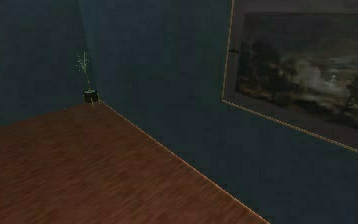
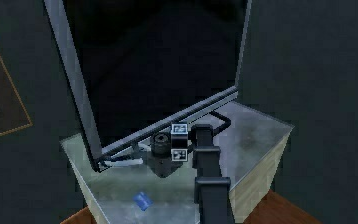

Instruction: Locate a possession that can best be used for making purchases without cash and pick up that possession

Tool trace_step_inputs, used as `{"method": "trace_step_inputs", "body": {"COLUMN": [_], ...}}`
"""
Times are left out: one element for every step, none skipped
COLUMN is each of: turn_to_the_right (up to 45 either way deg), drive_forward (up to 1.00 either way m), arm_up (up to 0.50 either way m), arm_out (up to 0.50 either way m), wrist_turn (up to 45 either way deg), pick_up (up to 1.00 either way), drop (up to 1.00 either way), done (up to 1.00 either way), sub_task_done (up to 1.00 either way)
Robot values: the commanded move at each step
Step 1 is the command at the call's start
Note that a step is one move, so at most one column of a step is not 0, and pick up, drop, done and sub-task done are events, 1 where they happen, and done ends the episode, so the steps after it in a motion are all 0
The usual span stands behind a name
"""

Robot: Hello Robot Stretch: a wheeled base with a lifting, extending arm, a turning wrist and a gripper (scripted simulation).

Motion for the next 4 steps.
{"method": "trace_step_inputs", "body": {"turn_to_the_right": [0.0, 0.0, 0.0, 0.0], "drive_forward": [0.0, 0.0, 0.0, 0.0], "arm_up": [0.0, -0.3, 0.0, 0.1], "arm_out": [0.0, 0.0, 0.0, 0.0], "wrist_turn": [9.0, 0.0, 0.0, 0.0], "pick_up": [0.0, 0.0, 1.0, 0.0], "drop": [0.0, 0.0, 0.0, 0.0], "done": [0.0, 0.0, 0.0, 0.0], "sub_task_done": [0.0, 0.0, 0.0, 0.0]}}
